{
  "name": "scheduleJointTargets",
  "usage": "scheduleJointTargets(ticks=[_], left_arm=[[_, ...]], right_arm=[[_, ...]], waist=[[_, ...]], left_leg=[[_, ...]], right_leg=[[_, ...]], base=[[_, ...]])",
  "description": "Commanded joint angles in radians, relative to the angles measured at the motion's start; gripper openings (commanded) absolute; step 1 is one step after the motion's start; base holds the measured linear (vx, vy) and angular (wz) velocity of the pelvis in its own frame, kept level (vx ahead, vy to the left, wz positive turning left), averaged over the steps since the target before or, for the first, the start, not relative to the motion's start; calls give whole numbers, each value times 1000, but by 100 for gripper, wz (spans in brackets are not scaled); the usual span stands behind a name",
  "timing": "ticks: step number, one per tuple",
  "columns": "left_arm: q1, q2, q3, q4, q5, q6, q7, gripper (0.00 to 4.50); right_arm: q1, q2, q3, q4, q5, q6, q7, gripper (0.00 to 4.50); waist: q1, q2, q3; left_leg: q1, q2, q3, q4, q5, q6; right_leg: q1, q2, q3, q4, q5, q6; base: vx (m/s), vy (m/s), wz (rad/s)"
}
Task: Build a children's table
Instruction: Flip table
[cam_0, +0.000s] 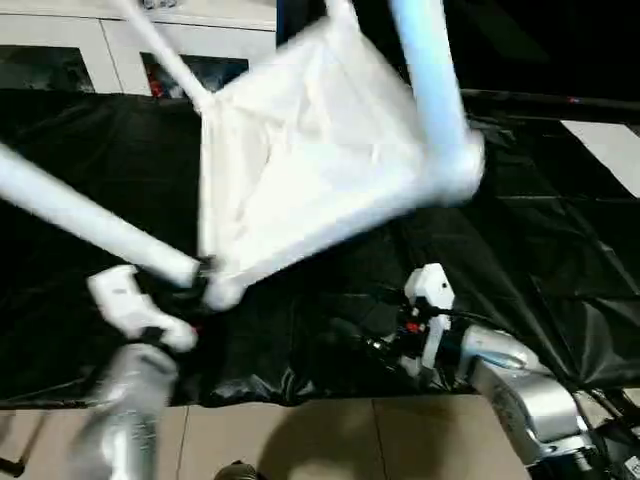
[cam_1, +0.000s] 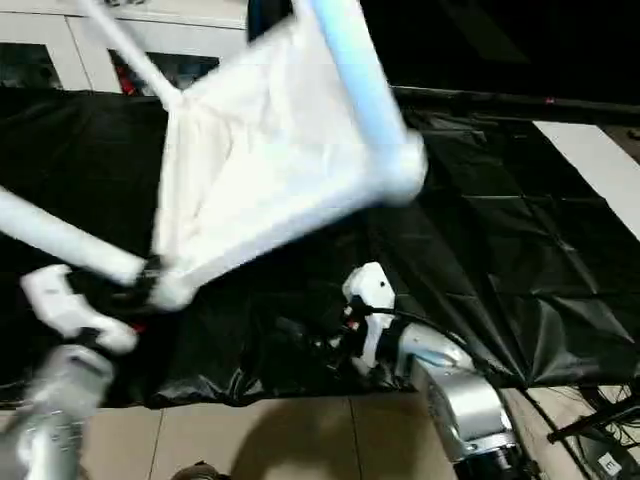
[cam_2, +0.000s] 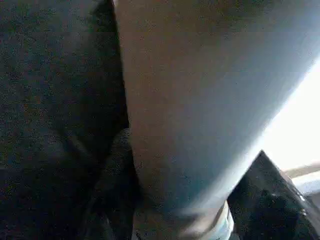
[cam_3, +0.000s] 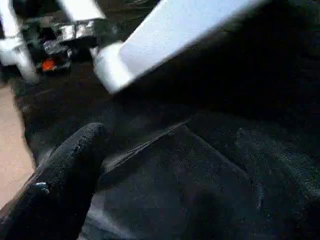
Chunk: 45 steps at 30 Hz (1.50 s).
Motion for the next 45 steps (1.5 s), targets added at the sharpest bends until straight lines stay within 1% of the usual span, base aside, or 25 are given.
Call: scheduleJointTargets(ticks=[1, 2, 4, 7, 9, 10, 12, 14, 16, 18, 19, 20, 22, 23, 24, 25, 29, 31, 33, 34, 35, 36, 39, 42, 45], left_arm=[[-29, -6, -34, -44, 4, 34, -18, 223], [-30, -5, -36, -44, 7, 35, -18, 220], [-42, 2, -44, -44, 25, 42, 3, 217], [-48, 8, -48, -43, 18, 42, 26, 216], [-59, 9, -48, -37, 22, 30, 39, 216], [-59, 9, -48, -37, 22, 30, 39, 216], [-62, 9, -61, -41, 38, 24, 35, 216], [-63, 9, -65, -44, 48, 27, 34, 216], [-64, 6, -71, -46, 58, 28, 30, 216], [-64, 5, -81, -48, 63, 28, 26, 216], [-61, 8, -88, -50, 66, 25, 22, 216], [-60, 10, -94, -51, 70, 23, 19, 216], [-55, 16, -113, -53, 79, 23, 11, 216], [-48, 26, -136, -52, 96, 20, -2, 216], [-48, 26, -136, -52, 96, 20, -2, 216], [-44, 33, -155, -49, 113, 11, -13, 216], [-38, 45, -184, -45, 145, -10, -33, 216], [-35, 54, -208, -43, 173, -21, -43, 216], [-30, 64, -230, -43, 192, -42, -57, 216], [-28, 66, -237, -43, 197, -51, -58, 216], [-28, 67, -238, -43, 198, -53, -59, 216], [-24, 70, -251, -45, 206, -69, -69, 216], [-17, 72, -261, -48, 216, -85, -78, 216], [-4, 78, -286, -54, 232, -123, -104, 216], [-1, 77, -295, -57, 234, -152, -120, 216]], right_arm=[[-44, 39, -68, 44, 33, 23, -77, 450], [-47, 44, -72, 47, 37, 23, -80, 450], [-74, 83, -104, 63, 91, 36, -93, 450], [-85, 98, -115, 67, 108, 40, -97, 450], [-110, 128, -147, 88, 149, 53, -114, 450], [-110, 128, -147, 88, 149, 53, -114, 450], [-147, 165, -198, 127, 192, 59, -146, 450], [-158, 176, -215, 137, 204, 61, -152, 450], [-173, 185, -235, 155, 222, 68, -159, 450], [-191, 192, -251, 184, 232, 65, -176, 450], [-200, 197, -259, 199, 236, 66, -185, 450], [-208, 200, -265, 210, 239, 67, -191, 450], [-245, 211, -287, 269, 235, 62, -219, 450], [-288, 225, -321, 327, 257, 69, -239, 450], [-288, 225, -321, 327, 257, 69, -239, 450], [-326, 235, -352, 377, 285, 79, -247, 450], [-383, 239, -380, 463, 314, 93, -244, 450], [-417, 239, -391, 519, 325, 109, -232, 450], [-448, 241, -409, 570, 337, 129, -219, 450], [-459, 242, -417, 589, 343, 134, -216, 421], [-462, 242, -419, 593, 344, 135, -216, 414], [-483, 245, -440, 627, 360, 143, -211, 414], [-503, 246, -463, 656, 379, 148, -202, 383], [-530, 239, -497, 703, 393, 148, -190, 368], [-541, 234, -515, 727, 397, 146, -191, 341]], waist=[[-4, 10, -49], [-8, 8, -47], [-7, 11, -49], [-6, 12, -51], [-7, 13, -52], [-8, 12, -52], [-8, 13, -52], [-8, 14, -52], [-7, 13, -54], [-6, 16, -55], [-7, 15, -55], [-6, 19, -54], [-7, 17, -55], [-8, 17, -55], [-8, 18, -55], [-5, 23, -55], [-5, 21, -59], [-7, 14, -59], [-7, 15, -61], [-7, 12, -62], [-6, 14, -65], [-7, 9, -65], [-5, 7, -68], [-2, 7, -68], [-4, 7, -66]], left_leg=[[15, 81, -33, -87, -162, 5], [14, 81, -33, -88, -167, 3], [16, 81, -33, -87, -159, 1], [16, 81, -33, -84, -123, 10], [15, 79, -31, -83, -103, 14], [14, 79, -31, -83, -106, 14], [15, 79, -30, -83, -110, 9], [16, 80, -30, -83, -111, 4], [16, 79, -29, -80, -85, 5], [16, 79, -28, -79, -69, 11], [16, 79, -28, -80, -70, 11], [17, 78, -28, -80, -80, 7], [18, 78, -27, -80, -85, 0], [18, 78, -27, -81, -98, -5], [19, 77, -26, -81, -100, -5], [20, 78, -26, -80, -93, -9], [18, 78, -25, -77, -59, -3], [15, 77, -24, -76, -46, 3], [13, 76, -23, -74, -25, 16], [14, 76, -23, -73, -20, 21], [14, 75, -22, -70, -1, 27], [13, 76, -21, -68, 19, 38], [8, 73, -18, -61, 49, 63], [5, 73, -16, -58, 47, 81], [5, 75, -15, -60, 19, 76]], right_leg=[[28, -102, 63, -71, -104, -182], [28, -101, 63, -72, -104, -183], [29, -100, 63, -70, -88, -179], [32, -98, 61, -63, -24, -178], [33, -98, 61, -59, 7, -185], [34, -100, 61, -59, 4, -189], [33, -102, 61, -59, -14, -198], [33, -100, 60, -60, -26, -195], [33, -99, 60, -56, 8, -194], [34, -99, 59, -54, 35, -197], [34, -99, 58, -54, 34, -199], [32, -100, 59, -56, 19, -199], [33, -101, 59, -56, 8, -198], [33, -101, 59, -56, -9, -200], [31, -101, 60, -57, -10, -202], [30, -99, 59, -55, -1, -200], [34, -98, 57, -49, 55, -208], [36, -99, 57, -47, 67, -212], [38, -101, 56, -45, 78, -219], [38, -101, 56, -44, 83, -222], [38, -100, 55, -40, 100, -226], [37, -99, 55, -37, 125, -232], [34, -100, 56, -30, 165, -245], [31, -100, 56, -30, 153, -251], [29, -100, 55, -32, 105, -249]], base=[[0, 0, 0], [0, 0, 0], [0, 0, 0], [0, 0, 0], [0, 0, 0], [0, 0, 0], [0, 0, 0], [0, 0, 0], [0, 0, 0], [0, 0, 0], [0, 0, 0], [0, 0, 0], [0, 0, 0], [0, 0, 0], [0, 0, 0], [0, 0, 0], [0, 0, 0], [0, 0, 0], [0, 0, 0], [0, 0, 0], [0, 0, 0], [0, 0, 0], [0, 0, 0], [0, 0, 0], [0, 0, 0]])
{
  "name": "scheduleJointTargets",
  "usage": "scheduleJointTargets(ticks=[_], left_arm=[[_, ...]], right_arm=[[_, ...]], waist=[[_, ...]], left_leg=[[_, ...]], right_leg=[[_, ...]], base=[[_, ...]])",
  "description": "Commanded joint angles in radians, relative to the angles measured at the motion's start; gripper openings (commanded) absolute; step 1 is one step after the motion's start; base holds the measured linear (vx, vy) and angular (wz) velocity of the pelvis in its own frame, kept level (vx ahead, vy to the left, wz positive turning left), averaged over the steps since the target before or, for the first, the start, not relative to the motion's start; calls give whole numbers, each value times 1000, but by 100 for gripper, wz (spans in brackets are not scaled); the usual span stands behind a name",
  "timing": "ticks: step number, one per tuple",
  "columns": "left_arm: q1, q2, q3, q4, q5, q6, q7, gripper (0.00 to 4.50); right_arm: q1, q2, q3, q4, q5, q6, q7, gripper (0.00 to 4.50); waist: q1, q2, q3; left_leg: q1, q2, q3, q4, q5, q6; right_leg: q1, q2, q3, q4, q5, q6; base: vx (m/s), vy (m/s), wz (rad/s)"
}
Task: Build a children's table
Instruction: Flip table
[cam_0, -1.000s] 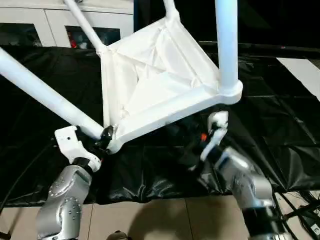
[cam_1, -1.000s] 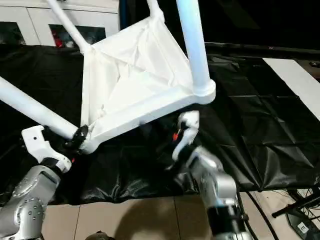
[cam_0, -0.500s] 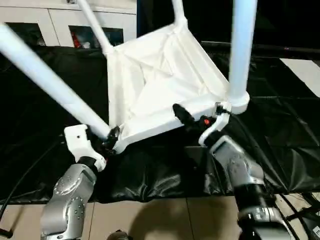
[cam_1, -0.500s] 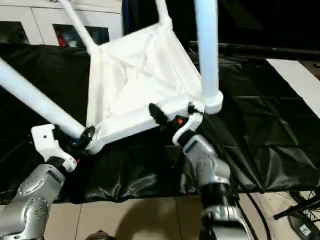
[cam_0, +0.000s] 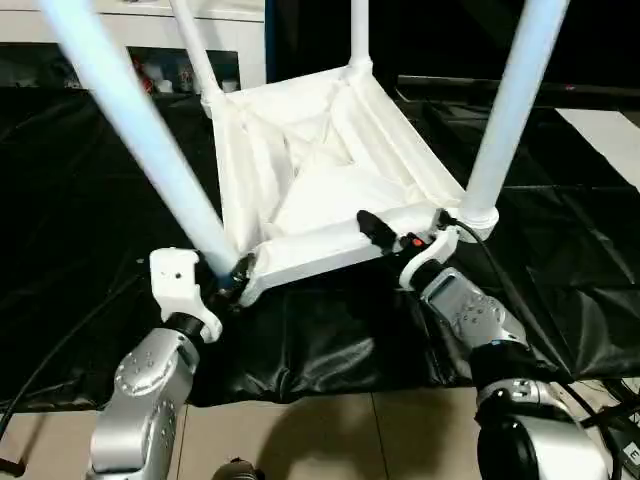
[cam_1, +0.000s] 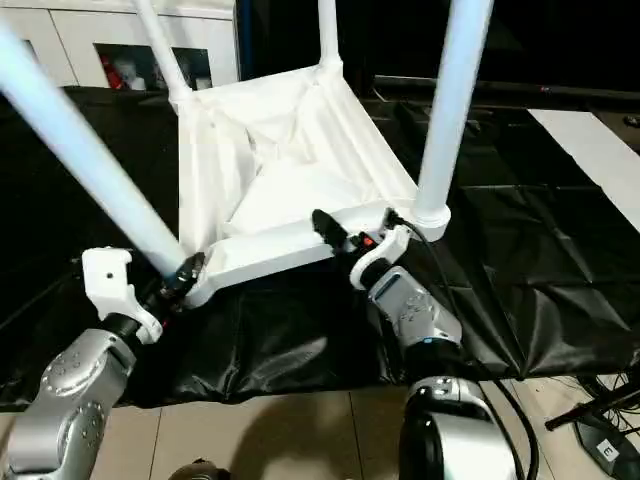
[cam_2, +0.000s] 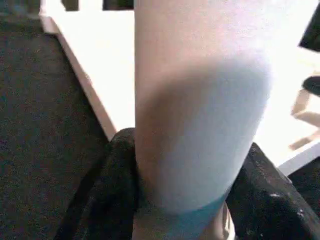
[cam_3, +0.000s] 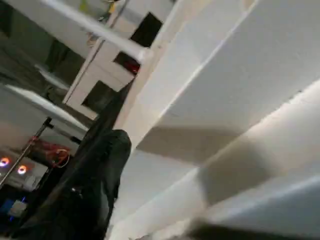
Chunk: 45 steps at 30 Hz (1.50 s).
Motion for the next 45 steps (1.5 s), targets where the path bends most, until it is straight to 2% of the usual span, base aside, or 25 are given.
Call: scheduleJointTargets(ticks=[1, 4, 5, 6, 7, 9, 12, 13, 14, 16, 17, 19, 20, 21, 22, 23, 26, 29, 32, 35, 38, 39, 41, 42, 45], left_arm=[[-2, -23, -68, -26, -49, -16, -69, 216], [2, -23, -72, -29, -53, -24, -78, 216], [4, -21, -71, -28, -53, -27, -82, 216], [3, -23, -63, -20, -60, -32, -88, 216], [2, -26, -58, -15, -65, -34, -91, 251], [4, -18, -49, -13, -61, -32, -88, 286], [15, -7, -20, -18, -92, -24, -108, 302], [28, 12, 2, -20, -102, -33, -125, 316], [32, 19, 8, -20, -104, -36, -130, 331], [58, 59, 30, -24, -116, -30, -167, 338], [70, 81, 36, -24, -119, -24, -188, 361], [93, 124, 45, -23, -119, -17, -233, 372], [121, 176, 44, -23, -113, -6, -284, 377], [122, 178, 44, -23, -113, -5, -286, 377], [138, 215, 38, -36, -128, 23, -318, 404], [143, 240, 31, -47, -134, 43, -337, 404], [140, 252, 29, -56, -138, 50, -346, 441], [136, 272, 15, -80, -152, 56, -367, 450], [114, 286, -5, -122, -154, 42, -389, 450], [61, 286, -25, -199, -179, 73, -400, 450], [31, 289, -41, -233, -189, 96, -408, 450], [19, 293, -50, -243, -186, 101, -406, 450], [-8, 299, -67, -256, -176, 106, -400, 450], [-18, 299, -71, -257, -171, 104, -396, 450], [-38, 303, -79, -265, -160, 112, -386, 450]], right_arm=[[-54, 14, -12, -13, 59, 5, 48, 341], [-57, 7, -19, -5, 51, 1, 58, 314], [-57, 5, -23, -7, 50, 1, 61, 307], [-57, 3, -28, -9, 48, -1, 62, 302], [-57, 3, -30, -9, 46, -3, 61, 299], [-57, -2, -28, -12, 30, -21, 54, 294], [-55, -11, -26, -33, 14, -44, 49, 285], [-55, -21, -29, -51, 7, -59, 35, 282], [-55, -23, -31, -54, 5, -64, 31, 274], [-62, -42, -43, -62, -2, -83, 14, 270], [-64, -50, -50, -68, -2, -89, 8, 262], [-69, -63, -65, -81, -3, -99, -6, 259], [-73, -83, -73, -98, -11, -113, -21, 256], [-73, -84, -74, -99, -12, -113, -22, 256], [-76, -98, -83, -116, -16, -121, -35, 249], [-78, -107, -96, -132, -9, -122, -48, 249], [-77, -119, -101, -152, -9, -122, -57, 233], [-73, -137, -98, -178, -20, -128, -67, 226], [-65, -161, -91, -218, -43, -139, -99, 222], [-52, -179, -83, -285, -73, -138, -155, 220], [-50, -184, -80, -319, -86, -135, -179, 218], [-50, -188, -77, -334, -93, -134, -193, 217], [-58, -202, -66, -356, -114, -136, -220, 214], [-63, -209, -63, -363, -121, -135, -229, 214], [-79, -234, -55, -396, -144, -113, -275, 214]], waist=[[3, 4, -71], [1, 4, -70], [1, 10, -70], [0, 9, -69], [0, 8, -70], [-1, 10, -70], [1, 9, -71], [0, 11, -73], [-2, 9, -73], [-1, 11, -73], [-1, 11, -72], [0, 11, -68], [2, 14, -67], [3, 15, -66], [5, 16, -64], [6, 18, -63], [18, 21, -59], [23, 20, -60], [23, 18, -62], [25, 17, -65], [24, 14, -67], [23, 12, -66], [23, 12, -67], [22, 14, -67], [21, 13, -67]], left_leg=[[22, 72, -21, -62, 7, 67], [22, 73, -20, -63, -12, 55], [23, 73, -21, -63, -21, 51], [23, 73, -21, -64, -25, 48], [23, 73, -21, -65, -24, 46], [23, 73, -21, -64, -24, 43], [22, 71, -20, -63, -22, 40], [21, 70, -21, -61, -12, 46], [21, 69, -20, -60, -4, 53], [20, 68, -20, -59, -4, 57], [21, 67, -19, -60, -23, 57], [23, 69, -18, -62, -39, 51], [25, 69, -17, -64, -59, 42], [28, 69, -17, -66, -78, 34], [31, 70, -16, -68, -94, 22], [34, 71, -15, -69, -106, 16], [35, 72, -13, -74, -158, -20], [33, 71, -15, -77, -176, -41], [31, 69, -14, -76, -149, -38], [31, 69, -13, -74, -119, -41], [26, 63, -11, -69, -91, -36], [22, 63, -12, -70, -84, -33], [24, 60, -10, -67, -77, -28], [24, 60, -10, -67, -78, -29], [24, 60, -11, -67, -86, -37]], right_leg=[[52, -99, 55, -50, 103, -244], [51, -97, 55, -51, 92, -244], [51, -98, 56, -52, 86, -243], [51, -97, 55, -53, 84, -240], [51, -97, 55, -53, 84, -240], [51, -96, 55, -52, 95, -241], [51, -96, 55, -50, 105, -250], [52, -95, 55, -47, 126, -251], [51, -94, 55, -47, 134, -251], [50, -94, 55, -46, 134, -251], [49, -93, 55, -49, 102, -243], [46, -92, 56, -52, 77, -239], [43, -91, 56, -54, 44, -234], [40, -89, 55, -56, 8, -222], [37, -88, 56, -58, -18, -214], [33, -88, 56, -59, -32, -214], [31, -90, 60, -66, -90, -196], [32, -89, 59, -66, -101, -178], [33, -87, 59, -62, -76, -170], [33, -85, 58, -55, -35, -171], [38, -83, 59, -52, -7, -164], [41, -84, 59, -53, -6, -159], [39, -81, 60, -53, -4, -152], [38, -80, 59, -54, -8, -148], [40, -79, 59, -54, -23, -141]], base=[[0, 0, 0], [0, 0, 0], [0, 0, 0], [0, 0, 0], [0, 0, 0], [0, 0, 0], [0, 0, 0], [0, 0, 0], [0, 0, 0], [0, 0, 0], [0, 0, 0], [0, 0, 0], [0, 0, 0], [0, 0, 0], [0, 0, 0], [0, 0, 0], [0, 0, 0], [0, 0, 0], [0, 0, 0], [0, 0, 0], [0, 0, 0], [0, 0, 0], [0, 0, 0], [0, 0, 0], [0, 0, 0]])
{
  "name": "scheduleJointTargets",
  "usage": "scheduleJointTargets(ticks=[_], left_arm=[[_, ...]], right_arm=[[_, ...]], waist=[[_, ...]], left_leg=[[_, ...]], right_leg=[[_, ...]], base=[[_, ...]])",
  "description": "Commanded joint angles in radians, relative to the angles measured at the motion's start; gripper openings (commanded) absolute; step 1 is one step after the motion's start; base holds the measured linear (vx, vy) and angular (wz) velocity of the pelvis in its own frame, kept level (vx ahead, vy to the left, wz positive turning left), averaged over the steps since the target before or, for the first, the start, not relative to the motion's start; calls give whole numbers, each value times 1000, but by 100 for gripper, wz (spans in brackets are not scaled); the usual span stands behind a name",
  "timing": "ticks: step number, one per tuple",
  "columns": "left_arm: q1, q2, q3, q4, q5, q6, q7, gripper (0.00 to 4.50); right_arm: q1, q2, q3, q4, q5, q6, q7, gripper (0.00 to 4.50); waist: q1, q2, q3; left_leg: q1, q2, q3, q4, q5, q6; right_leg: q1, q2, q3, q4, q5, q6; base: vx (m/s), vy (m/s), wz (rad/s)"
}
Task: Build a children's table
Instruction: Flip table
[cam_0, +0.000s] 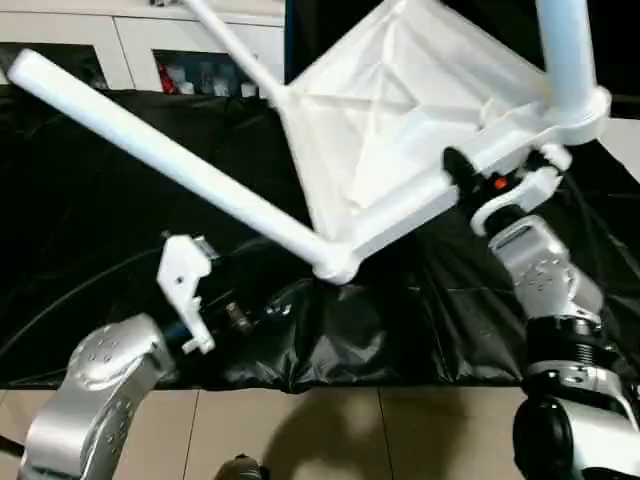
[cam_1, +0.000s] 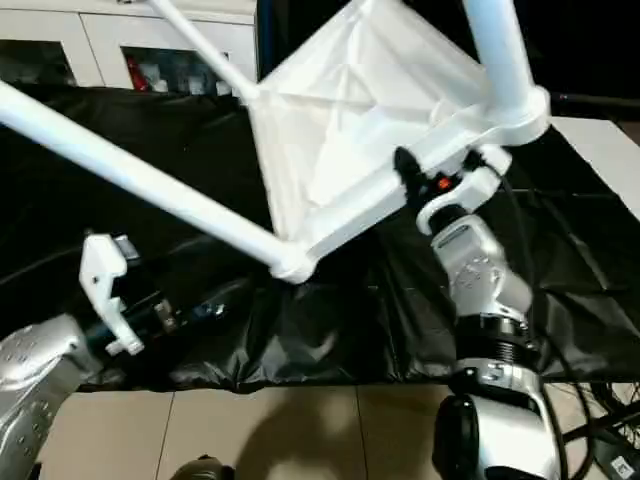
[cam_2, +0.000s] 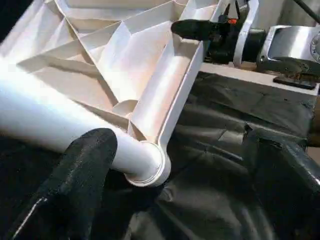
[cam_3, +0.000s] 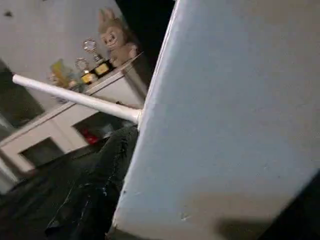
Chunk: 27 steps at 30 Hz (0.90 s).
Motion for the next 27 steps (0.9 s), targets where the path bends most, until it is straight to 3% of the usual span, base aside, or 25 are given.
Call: scheduleJointTargets(ticks=[1, 8, 10, 16, 19, 23, 24, 27], left_arm=[[-14, 10, -12, -30, 21, 10, 10, 450], [-58, 20, -19, -74, 23, 37, 27, 450], [-98, 34, -13, -59, 48, 35, 47, 450], [-197, 91, -12, -8, 191, 16, 115, 450], [-281, 125, -6, 37, 278, -10, 165, 450], [-329, 135, 2, 57, 302, -15, 191, 450], [-378, 151, -3, 75, 335, -36, 196, 450], [-414, 160, -8, 87, 357, -42, 198, 450]], right_arm=[[-50, -62, -6, -74, -57, -36, -45, 214], [-74, -138, 47, -103, -123, 33, -71, 213], [-77, -178, 89, -106, -177, 46, -80, 213], [-113, -207, 113, -104, -202, 78, -102, 213], [-132, -235, 172, -113, -252, 101, -85, 213], [-146, -248, 206, -114, -280, 112, -78, 213], [-172, -253, 232, -103, -307, 114, -80, 213], [-200, -253, 244, -91, -313, 120, -70, 213]], waist=[[-9, 5, -70], [-10, -1, -70], [-11, -4, -70], [-12, -3, -71], [-12, -7, -71], [-12, -7, -73], [-12, -12, -72], [-10, -8, -73]], left_leg=[[27, 54, -21, -66, -98, -27], [24, 50, -19, -62, -78, -22], [22, 48, -18, -60, -78, -20], [24, 50, -18, -58, -75, -16], [24, 49, -19, -57, -71, -22], [22, 49, -19, -55, -62, -26], [21, 49, -18, -55, -63, -23], [23, 50, -19, -54, -58, -25]], right_leg=[[46, -78, 57, -69, -25, -136], [48, -73, 57, -66, -11, -128], [49, -73, 57, -67, -19, -124], [46, -72, 58, -67, -32, -116], [47, -71, 57, -67, -31, -115], [48, -75, 57, -61, -18, -130], [48, -76, 58, -63, -18, -135], [45, -76, 57, -60, -11, -141]], base=[[0, 0, 0], [0, 0, 0], [0, 0, 0], [0, 0, 0], [0, 0, 0], [0, 0, 0], [0, 0, 0], [0, 0, 0]])
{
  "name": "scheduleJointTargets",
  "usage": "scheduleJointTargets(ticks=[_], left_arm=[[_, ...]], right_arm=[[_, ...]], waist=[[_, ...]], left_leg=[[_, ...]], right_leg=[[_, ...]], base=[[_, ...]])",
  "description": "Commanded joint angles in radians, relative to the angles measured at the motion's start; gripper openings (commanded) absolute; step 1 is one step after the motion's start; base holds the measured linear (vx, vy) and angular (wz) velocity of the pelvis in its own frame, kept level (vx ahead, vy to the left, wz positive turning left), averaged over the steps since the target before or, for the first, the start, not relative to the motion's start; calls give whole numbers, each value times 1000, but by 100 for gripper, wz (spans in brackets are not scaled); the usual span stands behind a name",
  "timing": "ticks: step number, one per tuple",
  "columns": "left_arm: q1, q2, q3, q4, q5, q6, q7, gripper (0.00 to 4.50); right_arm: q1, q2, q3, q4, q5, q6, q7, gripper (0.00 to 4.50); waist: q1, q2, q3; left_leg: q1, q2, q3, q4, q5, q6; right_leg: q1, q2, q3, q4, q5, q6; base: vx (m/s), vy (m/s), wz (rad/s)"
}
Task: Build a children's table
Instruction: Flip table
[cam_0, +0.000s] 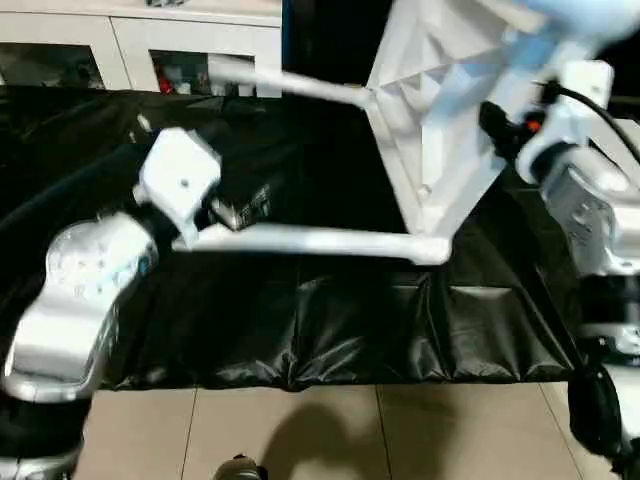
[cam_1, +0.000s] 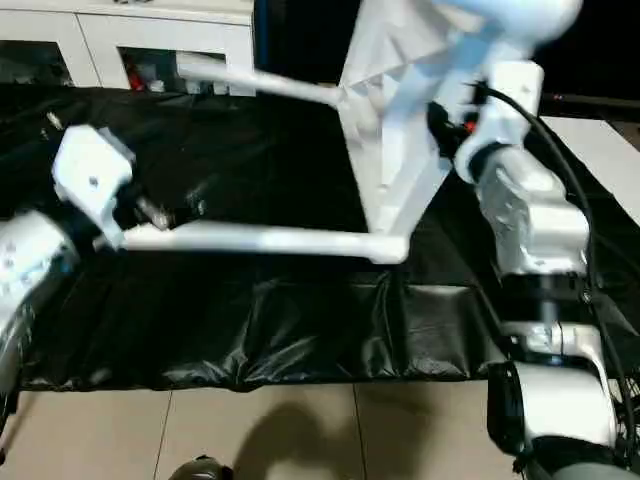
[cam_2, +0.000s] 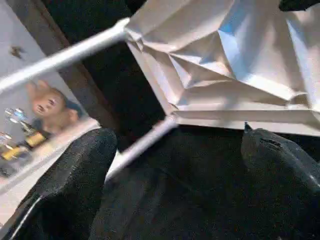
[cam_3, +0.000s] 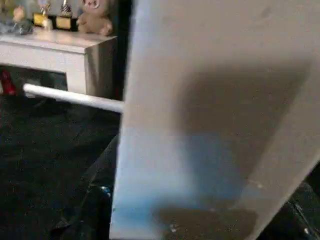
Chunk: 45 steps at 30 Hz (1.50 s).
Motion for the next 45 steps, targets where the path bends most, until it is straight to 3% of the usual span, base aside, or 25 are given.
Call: scheduleJointTargets(ticks=[1, 3, 7, 9, 10, 11, 12, 16, 17, 21, 28, 34, 43, 45], left_arm=[[-30, 11, -7, 6, 21, -10, 4, 450], [-64, 10, -16, 14, 34, -24, 4, 450], [-87, 2, -31, 12, 33, -37, -6, 450], [-114, -3, -69, 1, 41, -57, -33, 450], [-121, -4, -78, -1, 42, -62, -41, 450], [-124, -4, -81, -1, 42, -64, -44, 450], [-152, -12, -93, 9, 64, -101, -35, 450], [-216, -20, -118, 27, 119, -214, -21, 450], [-227, -18, -126, 29, 128, -240, -25, 450], [-266, -17, -134, 54, 174, -308, 2, 450], [-321, 1, -136, 137, 262, -392, 54, 450], [-350, 11, -126, 188, 326, -430, 92, 450], [-370, 17, -112, 243, 369, -488, 124, 450], [-391, 17, -110, 267, 387, -499, 142, 450]], right_arm=[[-43, -25, -10, -8, -17, 3, -5, 213], [-67, -34, 18, 9, -37, 4, 9, 213], [-74, -40, 43, 13, -56, 1, 15, 213], [-57, -33, 83, -19, -73, 14, 44, 213], [-51, -30, 95, -30, -77, 18, 54, 213], [-48, -29, 99, -34, -79, 19, 58, 240], [-31, -26, 123, -57, -88, 29, 71, 240], [2, -9, 143, -77, -111, 31, 53, 284], [8, -3, 141, -75, -115, 26, 38, 284], [22, 21, 126, -50, -120, -49, 5, 284], [51, 70, 122, 25, -134, -191, 3, 284], [80, 99, 139, 122, -159, -240, -14, 284], [76, 138, 105, 278, -157, -361, -9, 284], [64, 144, 104, 340, -160, -404, -3, 267]], waist=[[-8, 0, -74], [-9, -8, -73], [-7, -8, -73], [-6, -14, -73], [-5, -11, -73], [-6, -12, -73], [-7, -17, -72], [-11, -10, -74], [-16, -13, -73], [-27, -11, -73], [-29, -10, -71], [-29, -9, -74], [-26, -9, -75], [-26, -8, -76]], left_leg=[[26, 49, -21, -57, -61, -27], [23, 49, -20, -58, -65, -29], [22, 50, -20, -57, -62, -34], [21, 50, -19, -56, -57, -29], [22, 51, -19, -56, -55, -30], [21, 51, -20, -56, -51, -30], [21, 51, -19, -56, -48, -29], [20, 50, -23, -54, -24, -32], [18, 50, -23, -56, -32, -35], [21, 52, -22, -57, -72, -50], [24, 54, -23, -59, -104, -58], [25, 54, -24, -58, -87, -55], [23, 55, -23, -57, -90, -44], [24, 55, -23, -56, -93, -43]], right_leg=[[46, -75, 56, -60, -13, -145], [48, -78, 55, -60, -15, -153], [49, -80, 57, -58, -10, -154], [49, -81, 57, -59, -9, -153], [48, -82, 57, -58, -14, -153], [49, -81, 57, -57, -11, -153], [50, -81, 57, -57, -5, -154], [53, -80, 57, -56, 42, -150], [55, -81, 57, -55, 49, -155], [54, -83, 58, -57, 17, -161], [49, -84, 57, -63, -28, -159], [51, -85, 56, -57, 5, -173], [50, -88, 56, -55, 17, -188], [49, -88, 55, -54, 20, -192]], base=[[0, 0, 0], [0, 0, 0], [0, 0, 0], [0, 0, 0], [0, 0, 0], [0, 0, 0], [0, 0, 0], [0, 0, 0], [0, 0, 0], [0, 0, 0], [0, 0, 0], [0, 0, 0], [0, 0, 0], [0, 0, 0]])
